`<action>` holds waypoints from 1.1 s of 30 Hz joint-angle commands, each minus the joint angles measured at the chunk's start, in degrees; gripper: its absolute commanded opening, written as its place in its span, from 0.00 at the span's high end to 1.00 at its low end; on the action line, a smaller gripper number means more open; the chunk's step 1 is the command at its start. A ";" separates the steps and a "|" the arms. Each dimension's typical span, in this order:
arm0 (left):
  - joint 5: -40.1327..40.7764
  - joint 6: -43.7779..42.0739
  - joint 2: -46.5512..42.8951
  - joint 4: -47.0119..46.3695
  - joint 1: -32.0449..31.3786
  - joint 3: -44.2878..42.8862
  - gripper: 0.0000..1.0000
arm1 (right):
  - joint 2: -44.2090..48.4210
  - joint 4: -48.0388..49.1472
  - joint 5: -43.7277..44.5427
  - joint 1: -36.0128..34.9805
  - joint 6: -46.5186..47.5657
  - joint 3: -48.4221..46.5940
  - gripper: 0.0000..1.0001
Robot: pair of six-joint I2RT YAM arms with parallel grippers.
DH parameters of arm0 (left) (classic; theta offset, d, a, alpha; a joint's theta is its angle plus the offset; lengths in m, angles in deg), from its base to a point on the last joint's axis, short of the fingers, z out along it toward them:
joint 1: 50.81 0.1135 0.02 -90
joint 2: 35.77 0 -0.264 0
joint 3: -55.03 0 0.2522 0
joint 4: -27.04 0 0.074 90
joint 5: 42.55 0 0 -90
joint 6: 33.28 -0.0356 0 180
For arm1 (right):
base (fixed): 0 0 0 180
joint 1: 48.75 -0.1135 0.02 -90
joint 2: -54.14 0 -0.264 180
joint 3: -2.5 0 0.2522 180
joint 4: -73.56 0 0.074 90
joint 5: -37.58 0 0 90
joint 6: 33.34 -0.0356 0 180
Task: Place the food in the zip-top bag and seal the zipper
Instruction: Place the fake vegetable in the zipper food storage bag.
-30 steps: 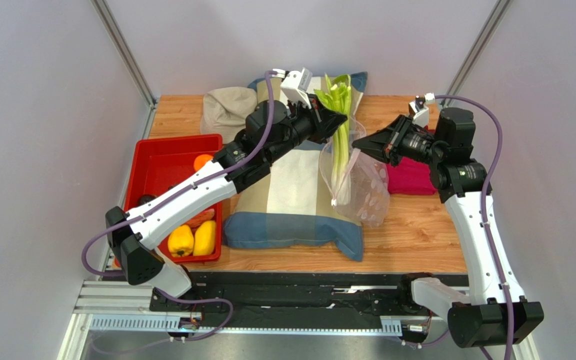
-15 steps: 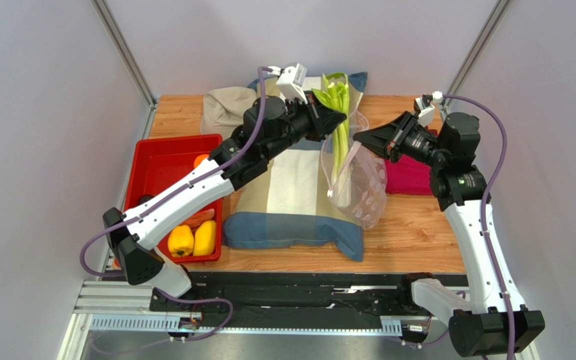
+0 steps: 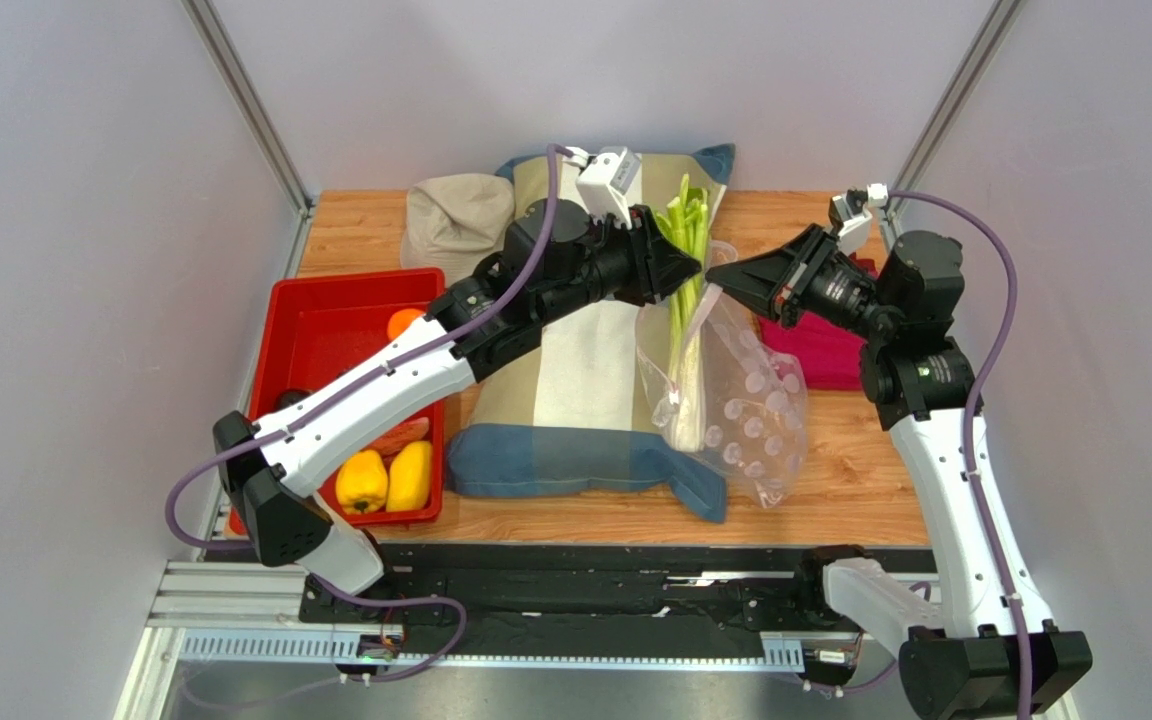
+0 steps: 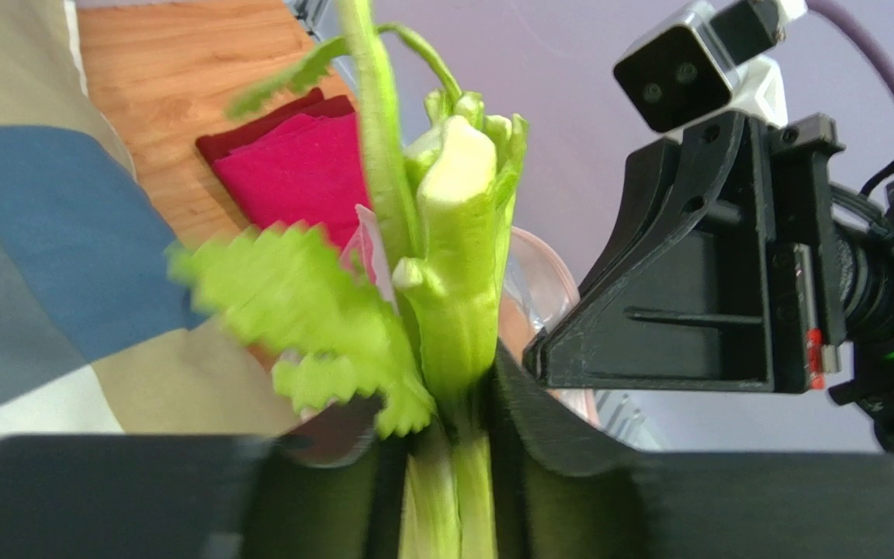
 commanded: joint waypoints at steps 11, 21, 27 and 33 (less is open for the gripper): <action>-5.65 -12.81 -10.09 11.23 4.93 0.27 0.51 | 4.65 5.55 0.27 0.07 2.36 -0.95 1.00; -9.07 -14.76 -4.03 17.49 5.12 -7.47 0.50 | 4.30 5.82 0.36 0.07 2.71 -1.74 1.00; -13.64 -14.14 -3.06 17.15 5.03 -8.26 0.48 | 4.47 4.50 -0.08 0.07 3.33 -1.31 1.00; -14.34 -14.32 0.89 22.67 5.03 -10.72 0.65 | 5.26 3.45 -0.78 0.07 3.59 -0.78 1.00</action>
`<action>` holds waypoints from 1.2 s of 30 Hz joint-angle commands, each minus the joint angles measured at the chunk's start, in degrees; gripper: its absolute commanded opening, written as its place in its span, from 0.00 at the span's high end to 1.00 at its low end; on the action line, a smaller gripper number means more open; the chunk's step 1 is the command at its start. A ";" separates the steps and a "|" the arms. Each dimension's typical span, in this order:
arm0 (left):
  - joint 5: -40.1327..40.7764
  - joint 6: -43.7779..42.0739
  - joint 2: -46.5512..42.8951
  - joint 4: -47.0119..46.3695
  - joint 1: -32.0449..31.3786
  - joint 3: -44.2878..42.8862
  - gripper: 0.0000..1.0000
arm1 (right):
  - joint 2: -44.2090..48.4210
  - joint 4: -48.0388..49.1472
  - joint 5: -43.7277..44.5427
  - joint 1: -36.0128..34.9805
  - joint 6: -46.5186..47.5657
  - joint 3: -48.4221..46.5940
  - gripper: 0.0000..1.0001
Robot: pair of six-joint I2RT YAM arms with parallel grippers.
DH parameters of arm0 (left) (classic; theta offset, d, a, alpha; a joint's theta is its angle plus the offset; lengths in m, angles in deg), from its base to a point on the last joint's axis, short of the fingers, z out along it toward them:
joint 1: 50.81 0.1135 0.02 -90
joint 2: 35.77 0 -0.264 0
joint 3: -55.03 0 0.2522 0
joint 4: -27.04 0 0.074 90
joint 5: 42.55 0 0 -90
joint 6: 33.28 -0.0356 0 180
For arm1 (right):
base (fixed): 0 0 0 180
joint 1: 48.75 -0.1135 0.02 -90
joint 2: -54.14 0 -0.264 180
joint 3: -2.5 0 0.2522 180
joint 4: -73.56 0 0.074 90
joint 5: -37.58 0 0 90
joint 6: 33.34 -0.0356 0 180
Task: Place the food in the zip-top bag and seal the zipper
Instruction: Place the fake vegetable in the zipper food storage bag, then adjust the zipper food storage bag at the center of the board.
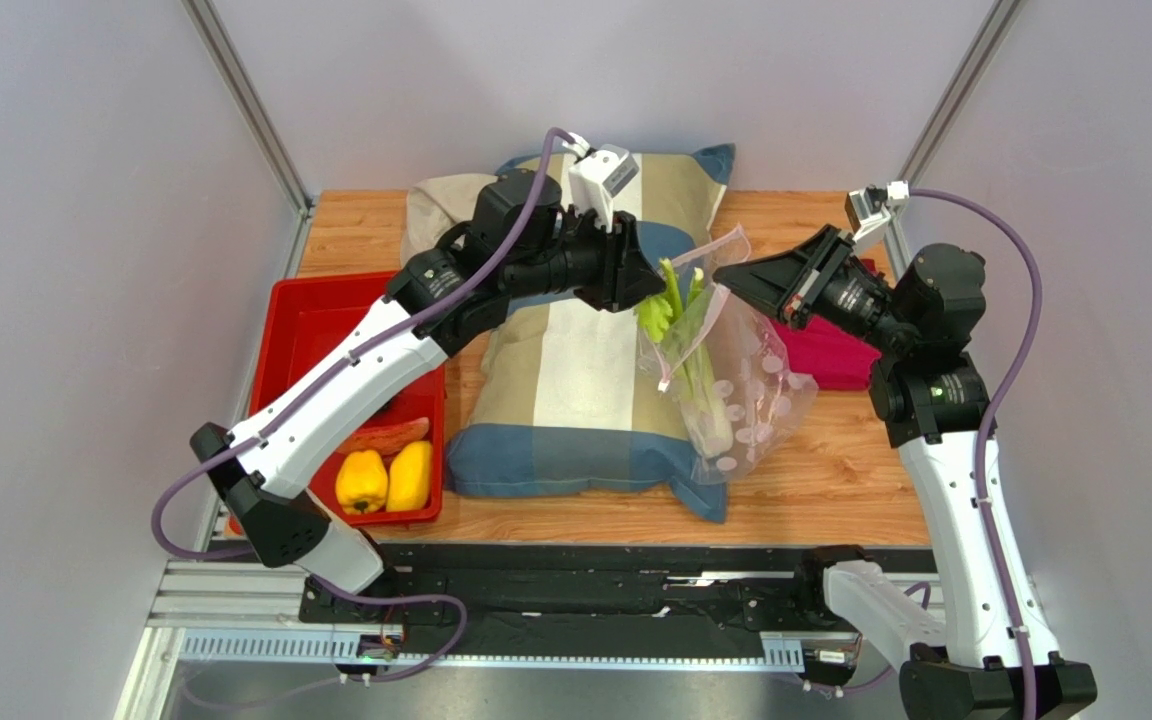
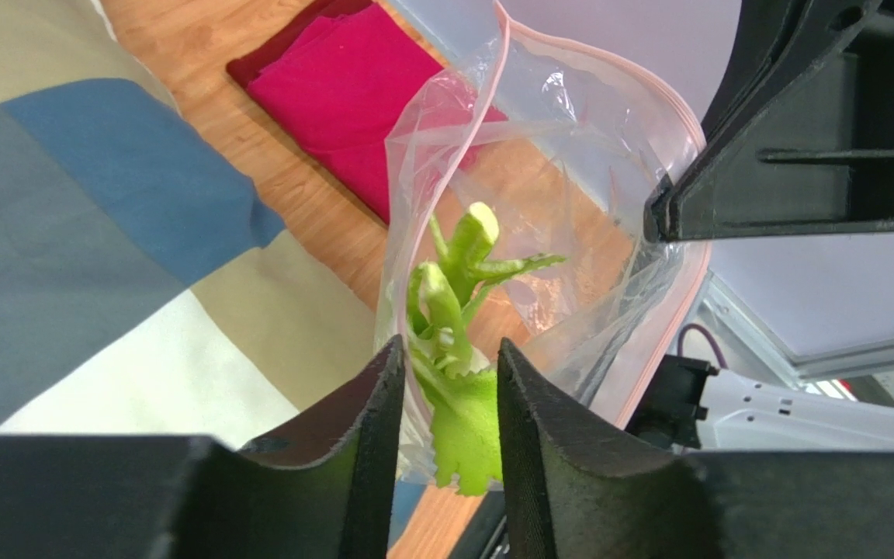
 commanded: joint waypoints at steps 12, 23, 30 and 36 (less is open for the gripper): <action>-1.13 1.10 -6.52 -1.07 3.16 7.48 0.53 | 3.99 -3.33 1.08 0.16 1.96 -0.60 1.00; -3.67 8.57 -13.40 -1.25 1.33 17.34 0.47 | 3.81 -6.23 5.22 0.07 -0.32 0.01 1.00; -1.04 10.68 -7.78 -2.05 -3.16 13.13 0.47 | 4.08 -6.32 6.10 -0.01 -1.64 0.72 1.00; -0.15 12.61 -3.38 -0.82 -5.35 8.91 0.49 | 4.25 -6.85 6.27 -0.10 -1.56 0.63 1.00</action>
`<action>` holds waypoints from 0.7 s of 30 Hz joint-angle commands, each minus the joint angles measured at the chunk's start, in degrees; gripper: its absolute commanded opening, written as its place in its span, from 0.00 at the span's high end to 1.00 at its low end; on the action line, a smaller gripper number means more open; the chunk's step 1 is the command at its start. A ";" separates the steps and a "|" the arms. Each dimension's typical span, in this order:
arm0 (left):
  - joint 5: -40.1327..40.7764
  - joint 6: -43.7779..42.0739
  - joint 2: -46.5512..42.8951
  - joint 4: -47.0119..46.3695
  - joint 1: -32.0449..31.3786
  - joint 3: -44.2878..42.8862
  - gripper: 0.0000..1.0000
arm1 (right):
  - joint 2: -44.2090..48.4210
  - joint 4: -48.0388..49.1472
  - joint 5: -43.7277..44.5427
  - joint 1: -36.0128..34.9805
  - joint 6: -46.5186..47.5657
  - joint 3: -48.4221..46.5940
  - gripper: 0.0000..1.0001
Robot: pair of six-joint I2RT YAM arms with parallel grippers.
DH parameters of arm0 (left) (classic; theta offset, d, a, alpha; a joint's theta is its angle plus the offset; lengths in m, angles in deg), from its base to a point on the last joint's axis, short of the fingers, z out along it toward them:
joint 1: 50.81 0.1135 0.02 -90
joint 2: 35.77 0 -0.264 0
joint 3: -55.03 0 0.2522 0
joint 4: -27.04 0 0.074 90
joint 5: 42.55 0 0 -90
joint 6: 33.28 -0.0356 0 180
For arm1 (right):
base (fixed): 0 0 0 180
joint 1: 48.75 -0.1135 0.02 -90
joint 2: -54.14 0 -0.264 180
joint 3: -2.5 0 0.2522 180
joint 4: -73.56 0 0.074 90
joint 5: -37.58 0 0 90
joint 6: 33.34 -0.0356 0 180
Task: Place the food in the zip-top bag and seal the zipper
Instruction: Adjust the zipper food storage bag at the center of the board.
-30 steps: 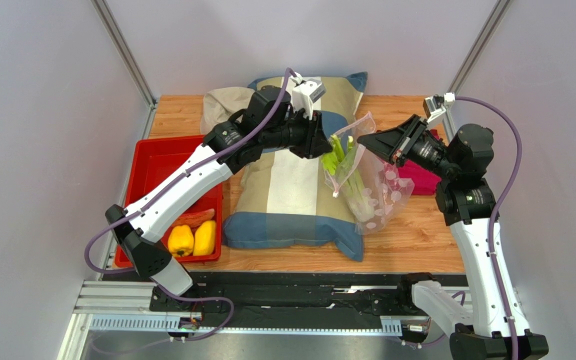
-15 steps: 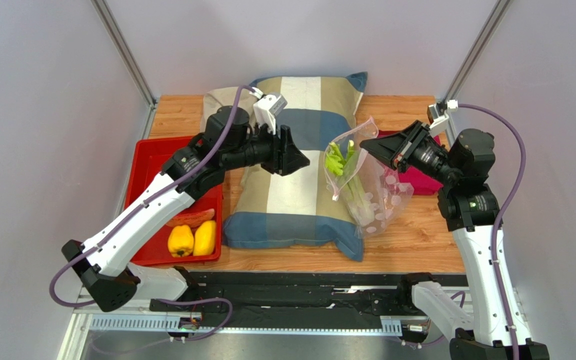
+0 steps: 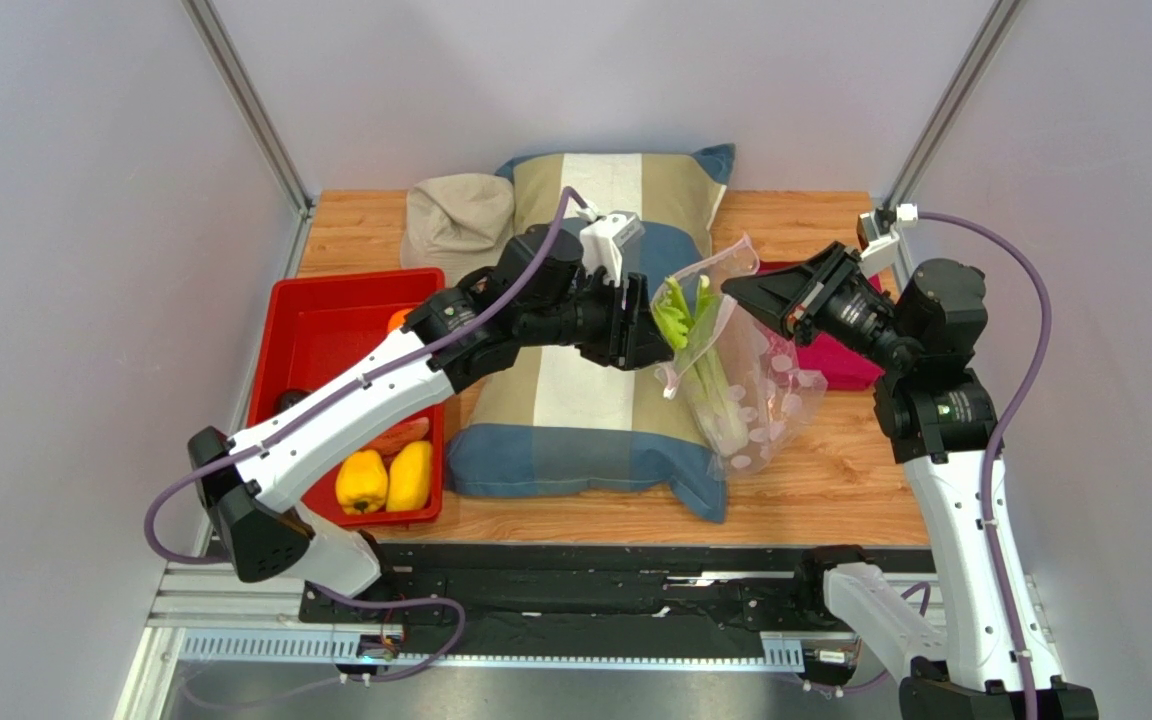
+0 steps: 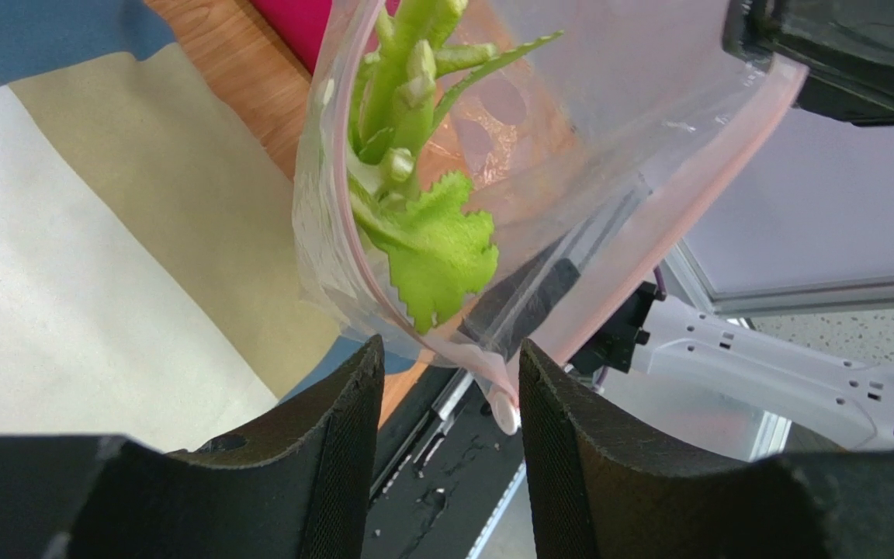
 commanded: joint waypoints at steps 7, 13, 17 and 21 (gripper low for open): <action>3.56 0.88 3.86 3.03 -1.56 -5.16 0.87 | 1.50 -1.08 0.72 -0.02 0.17 -0.79 1.00; -3.99 -7.55 1.92 6.80 -1.47 -9.36 1.00 | 2.38 -20.71 8.62 -0.10 16.12 -4.56 1.00; -13.99 -8.01 4.81 12.60 -1.21 -15.70 1.00 | 1.67 -33.50 16.88 -0.10 27.32 -8.00 1.00; -17.36 -5.02 8.41 10.51 -0.25 -16.23 1.00 | 3.08 -37.21 19.79 -0.10 33.83 -8.17 1.00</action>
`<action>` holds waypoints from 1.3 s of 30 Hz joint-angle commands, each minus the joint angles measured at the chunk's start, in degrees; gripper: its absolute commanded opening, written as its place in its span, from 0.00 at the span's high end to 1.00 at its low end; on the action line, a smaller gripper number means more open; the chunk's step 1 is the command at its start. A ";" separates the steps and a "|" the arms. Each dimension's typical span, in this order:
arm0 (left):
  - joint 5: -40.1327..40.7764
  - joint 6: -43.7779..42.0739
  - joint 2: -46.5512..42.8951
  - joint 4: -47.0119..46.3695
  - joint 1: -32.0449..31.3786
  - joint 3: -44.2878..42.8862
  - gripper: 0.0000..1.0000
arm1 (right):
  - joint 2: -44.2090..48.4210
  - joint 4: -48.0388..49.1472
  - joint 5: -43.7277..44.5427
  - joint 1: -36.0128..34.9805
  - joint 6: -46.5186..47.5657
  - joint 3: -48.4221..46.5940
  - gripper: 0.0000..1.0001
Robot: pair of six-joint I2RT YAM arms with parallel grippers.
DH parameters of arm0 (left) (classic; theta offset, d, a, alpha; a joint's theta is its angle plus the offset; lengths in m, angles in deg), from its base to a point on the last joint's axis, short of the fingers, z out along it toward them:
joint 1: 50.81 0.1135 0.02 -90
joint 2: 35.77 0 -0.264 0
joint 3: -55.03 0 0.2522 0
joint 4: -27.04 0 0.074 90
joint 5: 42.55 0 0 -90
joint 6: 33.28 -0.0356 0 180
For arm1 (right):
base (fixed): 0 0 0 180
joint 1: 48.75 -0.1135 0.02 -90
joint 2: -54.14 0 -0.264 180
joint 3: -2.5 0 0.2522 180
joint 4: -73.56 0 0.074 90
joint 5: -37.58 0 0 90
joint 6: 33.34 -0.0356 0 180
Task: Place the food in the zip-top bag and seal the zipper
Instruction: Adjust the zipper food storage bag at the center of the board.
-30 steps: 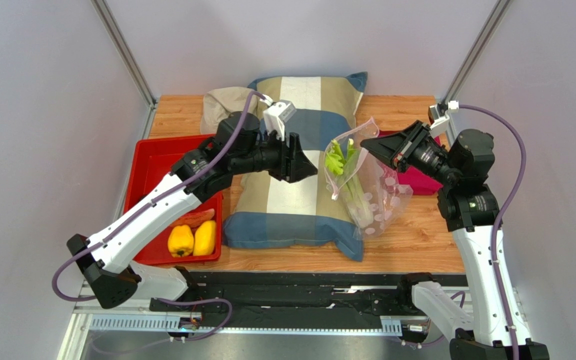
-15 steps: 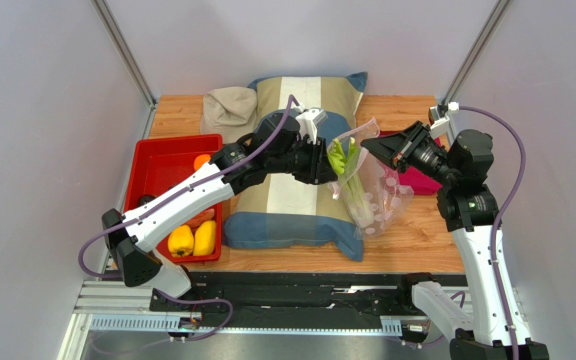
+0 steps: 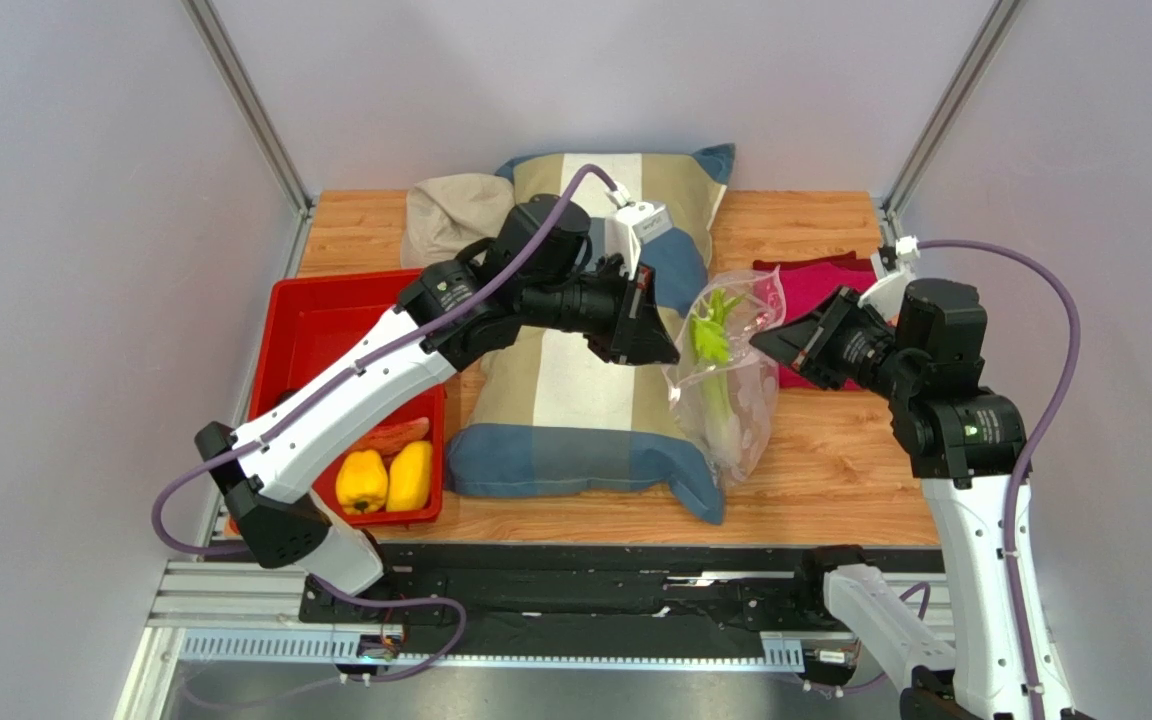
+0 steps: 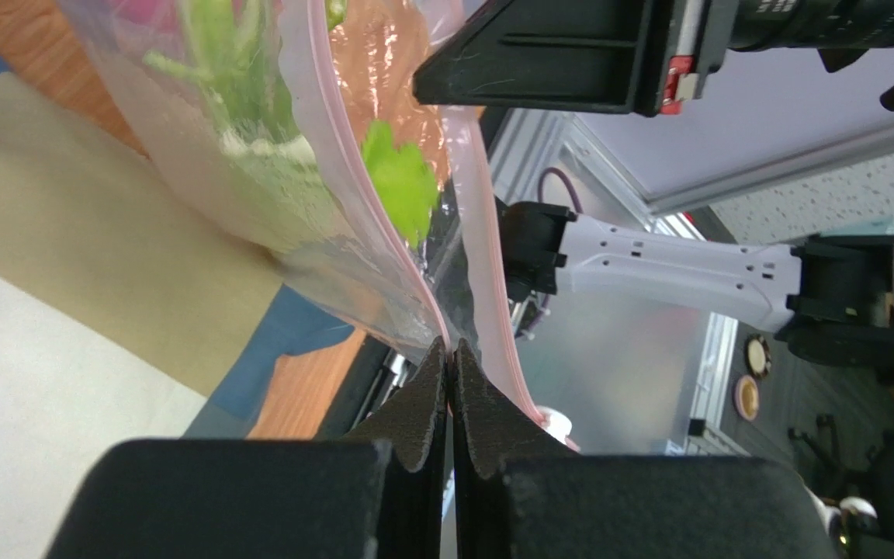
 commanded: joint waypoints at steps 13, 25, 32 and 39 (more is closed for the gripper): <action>-25.30 12.33 10.80 -5.59 3.34 -10.29 1.00 | -6.21 -30.98 1.13 -0.10 24.15 -23.83 1.00; -13.63 8.91 10.81 -6.03 3.95 -1.07 1.00 | -13.05 -17.72 -3.00 1.65 27.32 -13.35 1.00; -2.99 5.05 5.10 -9.99 8.43 5.18 0.80 | -13.76 -15.78 -8.19 2.01 27.14 -12.47 1.00; 1.07 -2.86 -5.44 -10.08 16.24 9.38 0.01 | -14.29 -13.85 -11.88 2.09 26.35 -11.33 1.00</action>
